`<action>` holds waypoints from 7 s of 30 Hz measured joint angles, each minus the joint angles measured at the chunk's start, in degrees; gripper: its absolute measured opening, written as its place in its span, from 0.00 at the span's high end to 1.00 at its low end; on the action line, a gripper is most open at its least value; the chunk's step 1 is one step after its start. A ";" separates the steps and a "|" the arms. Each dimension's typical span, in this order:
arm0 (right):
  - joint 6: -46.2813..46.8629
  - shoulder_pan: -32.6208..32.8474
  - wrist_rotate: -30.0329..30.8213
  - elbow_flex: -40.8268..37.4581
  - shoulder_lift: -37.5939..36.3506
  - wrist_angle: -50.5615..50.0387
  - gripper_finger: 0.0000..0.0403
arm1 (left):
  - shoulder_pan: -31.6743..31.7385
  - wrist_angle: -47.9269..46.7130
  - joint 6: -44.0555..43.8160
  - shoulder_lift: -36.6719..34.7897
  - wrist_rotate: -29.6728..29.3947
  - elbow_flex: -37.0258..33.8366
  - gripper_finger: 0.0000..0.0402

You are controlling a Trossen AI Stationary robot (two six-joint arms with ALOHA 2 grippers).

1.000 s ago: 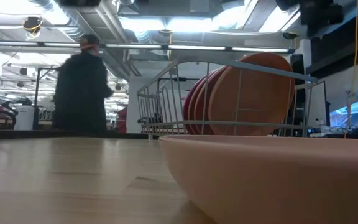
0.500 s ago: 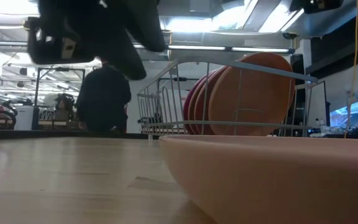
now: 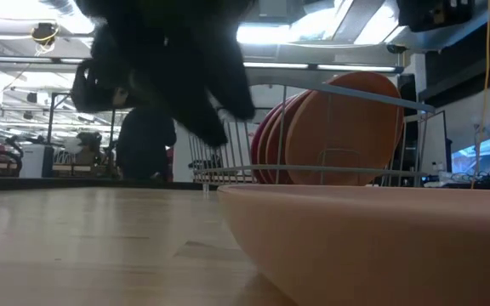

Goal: Sort dishes
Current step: Put the light orange plate in the dish rack

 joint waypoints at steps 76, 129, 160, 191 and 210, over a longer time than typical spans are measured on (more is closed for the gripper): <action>-29.60 0.43 42.02 37.70 -4.78 -12.78 0.58 | 28.00 -5.65 25.19 -26.03 -15.78 0.09 1.00; -71.27 -56.94 -2.98 20.90 6.88 -22.86 0.58 | 37.01 4.04 54.94 -20.15 -40.20 0.09 1.00; -69.33 -55.40 -7.58 30.94 7.32 -33.01 0.58 | 39.49 -7.65 52.98 -20.11 -38.86 0.05 1.00; -71.92 -52.01 -4.58 8.96 7.29 -17.04 0.58 | 38.00 -5.51 54.14 -17.15 -38.53 0.05 1.00; -72.58 -51.98 -9.00 8.96 7.39 -5.12 0.58 | 39.88 -2.05 54.17 -14.97 -38.83 0.07 1.00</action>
